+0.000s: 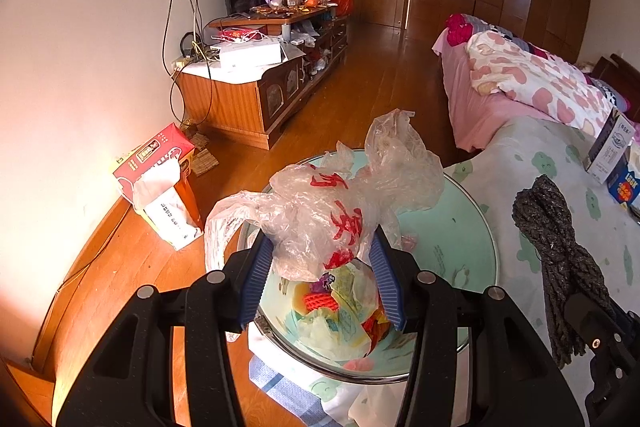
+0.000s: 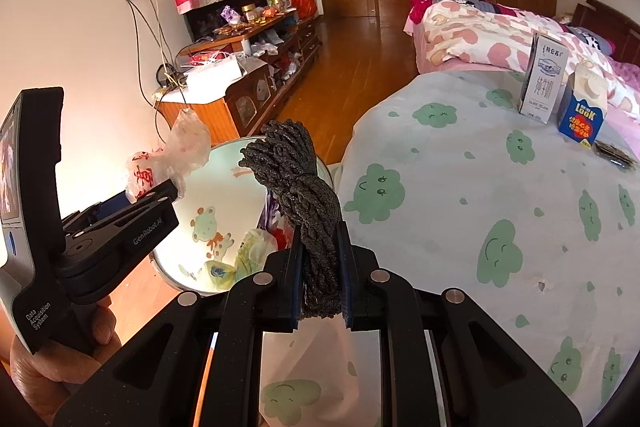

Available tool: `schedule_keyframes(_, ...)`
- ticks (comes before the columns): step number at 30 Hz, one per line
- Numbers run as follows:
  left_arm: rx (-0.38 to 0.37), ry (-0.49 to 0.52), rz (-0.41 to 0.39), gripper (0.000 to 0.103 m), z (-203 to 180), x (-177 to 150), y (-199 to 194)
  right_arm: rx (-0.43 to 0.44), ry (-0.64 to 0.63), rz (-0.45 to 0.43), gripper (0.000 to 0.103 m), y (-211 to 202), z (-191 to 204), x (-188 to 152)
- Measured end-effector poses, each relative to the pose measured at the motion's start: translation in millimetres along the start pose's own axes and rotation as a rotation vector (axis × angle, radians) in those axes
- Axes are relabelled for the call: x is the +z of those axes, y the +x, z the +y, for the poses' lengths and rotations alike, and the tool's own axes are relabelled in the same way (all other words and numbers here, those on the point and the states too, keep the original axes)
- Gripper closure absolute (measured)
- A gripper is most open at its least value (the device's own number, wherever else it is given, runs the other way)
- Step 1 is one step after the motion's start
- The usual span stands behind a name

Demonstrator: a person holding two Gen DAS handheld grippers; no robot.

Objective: Collect trash
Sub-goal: 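Carry the clear bag and black scrubber over the bin with both grippers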

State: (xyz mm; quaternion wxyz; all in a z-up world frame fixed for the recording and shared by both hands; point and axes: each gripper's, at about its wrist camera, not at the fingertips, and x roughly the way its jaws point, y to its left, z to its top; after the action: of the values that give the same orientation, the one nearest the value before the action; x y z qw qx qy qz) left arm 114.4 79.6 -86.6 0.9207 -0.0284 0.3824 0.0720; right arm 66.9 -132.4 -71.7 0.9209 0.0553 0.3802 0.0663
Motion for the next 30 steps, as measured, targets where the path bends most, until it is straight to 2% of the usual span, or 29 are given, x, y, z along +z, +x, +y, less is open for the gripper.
schedule_keyframes(12,0.034,-0.028,0.032,0.055,13,-1,16,0.0,0.002,0.04,0.087,16,-1,-4)
schedule_keyframes(22,0.051,-0.019,0.056,0.054,12,-4,27,0.009,0.003,0.022,0.087,40,5,9)
schedule_keyframes(30,0.048,-0.016,0.076,0.054,12,-6,36,0.005,0.002,0.041,0.087,65,7,23)
